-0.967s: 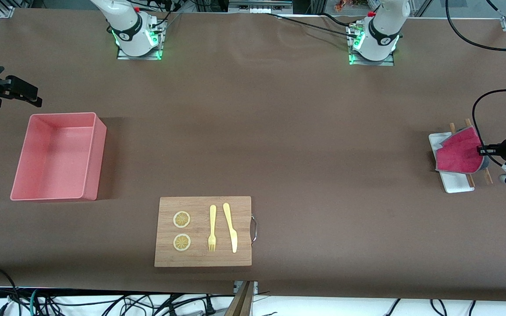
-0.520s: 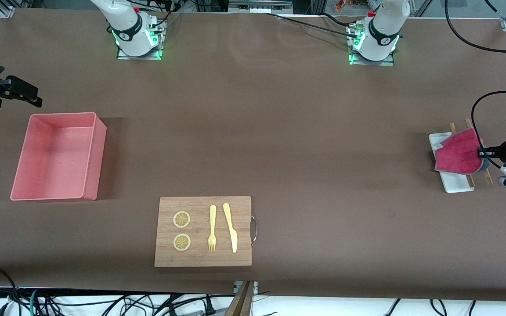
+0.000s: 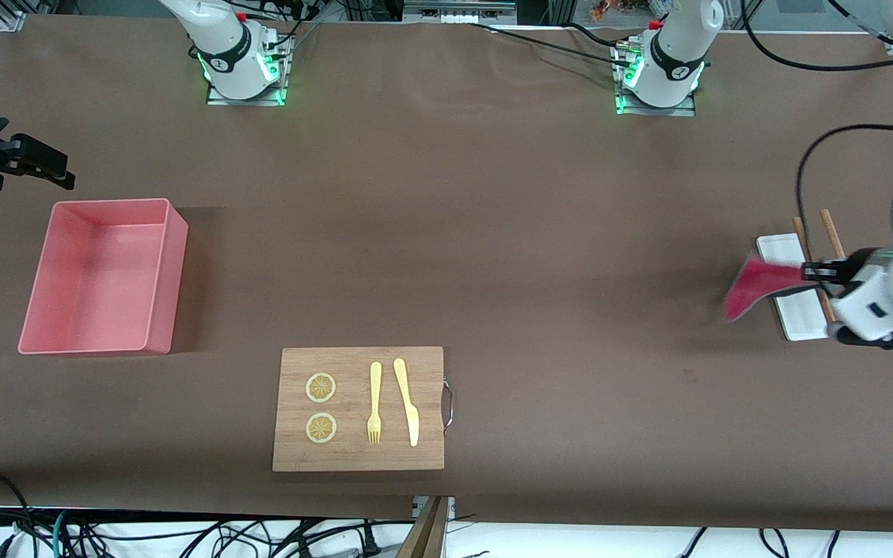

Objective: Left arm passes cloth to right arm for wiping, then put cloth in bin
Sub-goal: 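Carry the cloth toward the right gripper while the right gripper approaches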

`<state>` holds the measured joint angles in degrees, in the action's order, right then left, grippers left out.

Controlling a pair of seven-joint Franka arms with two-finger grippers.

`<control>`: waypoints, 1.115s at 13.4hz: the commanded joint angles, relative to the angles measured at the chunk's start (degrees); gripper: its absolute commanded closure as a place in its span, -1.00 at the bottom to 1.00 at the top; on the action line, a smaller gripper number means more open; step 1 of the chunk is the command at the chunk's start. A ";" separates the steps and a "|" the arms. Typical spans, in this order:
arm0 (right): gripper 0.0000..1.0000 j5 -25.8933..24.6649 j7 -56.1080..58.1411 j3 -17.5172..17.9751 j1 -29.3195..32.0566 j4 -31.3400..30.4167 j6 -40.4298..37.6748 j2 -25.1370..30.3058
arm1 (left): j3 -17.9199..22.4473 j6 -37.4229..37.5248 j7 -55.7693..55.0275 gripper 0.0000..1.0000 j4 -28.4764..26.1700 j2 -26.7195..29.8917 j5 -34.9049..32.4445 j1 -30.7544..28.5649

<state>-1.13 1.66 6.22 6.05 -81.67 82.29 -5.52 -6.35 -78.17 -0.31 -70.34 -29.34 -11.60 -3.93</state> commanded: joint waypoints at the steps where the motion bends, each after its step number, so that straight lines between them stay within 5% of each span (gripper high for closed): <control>1: -1.00 -1.24 -0.96 0.37 -0.07 0.37 0.15 -0.63 | 0.64 2.32 -11.58 1.00 3.63 -0.89 7.61 5.75; 4: -1.00 -2.47 -1.14 0.38 -0.86 0.28 -0.03 -2.30 | 0.73 1.18 -30.30 1.00 8.62 -2.72 16.05 14.71; 6: -1.00 -2.47 -1.05 0.46 -0.86 -0.24 -0.29 -2.48 | 0.73 -2.32 -41.99 1.00 11.27 -4.40 28.32 17.54; 8: -1.00 -2.73 -0.18 0.29 -0.69 -0.16 -0.12 -5.46 | 0.73 -10.56 -53.60 1.00 11.37 -4.58 39.51 19.56; 12: -1.00 -1.07 -5.76 0.46 -3.14 -0.07 4.35 -7.49 | 0.73 -27.52 -69.61 1.00 11.45 -5.46 51.56 26.76; 15: -1.00 7.34 -17.00 0.46 -4.55 0.11 6.47 -9.33 | 0.64 -41.32 -78.06 1.00 11.63 -5.90 58.79 32.22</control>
<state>2.08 -8.99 6.72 2.25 -81.86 87.57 -14.24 -6.40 -113.98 -72.91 -61.44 -33.79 43.85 25.53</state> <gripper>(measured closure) 0.000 0.982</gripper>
